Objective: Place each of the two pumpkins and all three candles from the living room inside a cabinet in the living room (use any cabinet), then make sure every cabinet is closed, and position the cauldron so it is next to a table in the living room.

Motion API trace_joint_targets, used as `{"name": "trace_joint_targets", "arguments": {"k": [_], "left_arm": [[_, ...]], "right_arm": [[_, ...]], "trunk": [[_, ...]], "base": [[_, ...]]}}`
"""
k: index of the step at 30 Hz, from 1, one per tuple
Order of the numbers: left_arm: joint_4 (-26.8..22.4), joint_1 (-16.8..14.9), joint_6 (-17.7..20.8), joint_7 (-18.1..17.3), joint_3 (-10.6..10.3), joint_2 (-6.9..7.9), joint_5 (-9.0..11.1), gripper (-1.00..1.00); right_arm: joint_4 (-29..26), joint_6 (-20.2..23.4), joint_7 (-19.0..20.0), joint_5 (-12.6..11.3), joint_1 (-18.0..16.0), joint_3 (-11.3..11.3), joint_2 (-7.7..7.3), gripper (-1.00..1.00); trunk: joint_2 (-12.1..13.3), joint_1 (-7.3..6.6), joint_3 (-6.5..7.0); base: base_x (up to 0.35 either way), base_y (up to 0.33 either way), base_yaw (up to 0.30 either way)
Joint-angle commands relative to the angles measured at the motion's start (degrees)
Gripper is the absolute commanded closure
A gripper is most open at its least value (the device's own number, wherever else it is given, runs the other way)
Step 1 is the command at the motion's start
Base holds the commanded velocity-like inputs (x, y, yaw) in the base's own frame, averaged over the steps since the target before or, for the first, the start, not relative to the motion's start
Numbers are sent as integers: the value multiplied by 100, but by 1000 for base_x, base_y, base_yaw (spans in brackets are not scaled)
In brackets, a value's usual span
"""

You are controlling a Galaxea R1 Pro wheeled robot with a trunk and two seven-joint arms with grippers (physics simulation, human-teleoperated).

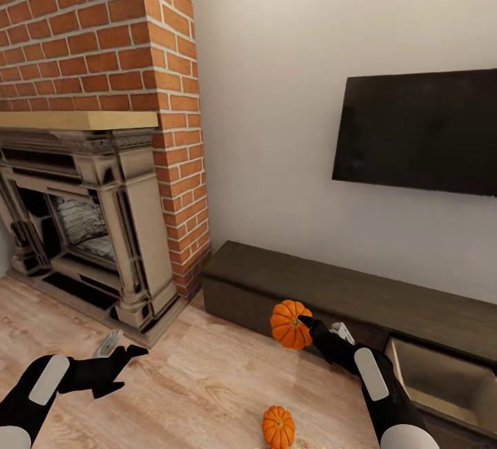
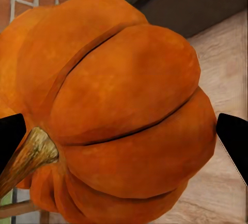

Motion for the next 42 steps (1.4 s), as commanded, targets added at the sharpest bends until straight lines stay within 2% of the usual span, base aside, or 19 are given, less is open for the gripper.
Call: {"name": "trace_joint_targets", "arguments": {"k": [1,14,20,30,42], "left_arm": [[0,0,0,0,2,0,1,-100],[0,0,0,0,3,0,1,-100],[0,0,0,0,2,0,1,-100],[0,0,0,0,3,-2,1,-100],[0,0,0,0,-3,-3,1,-100]], "right_arm": [[-2,4,0,-36,-1,0,0,100],[-2,1,0,-36,-1,0,8,100],[-2,1,0,-36,-1,0,3,100],[-1,1,0,-36,-1,0,4,100],[-2,1,0,-36,-1,3,9,100]], "trunk": [[0,0,0],[0,0,0],[0,0,0],[0,0,0],[0,0,0]], "base": [[-74,31,-277],[-13,7,-276],[7,167,-277],[140,149,-276],[26,19,-276]]}}
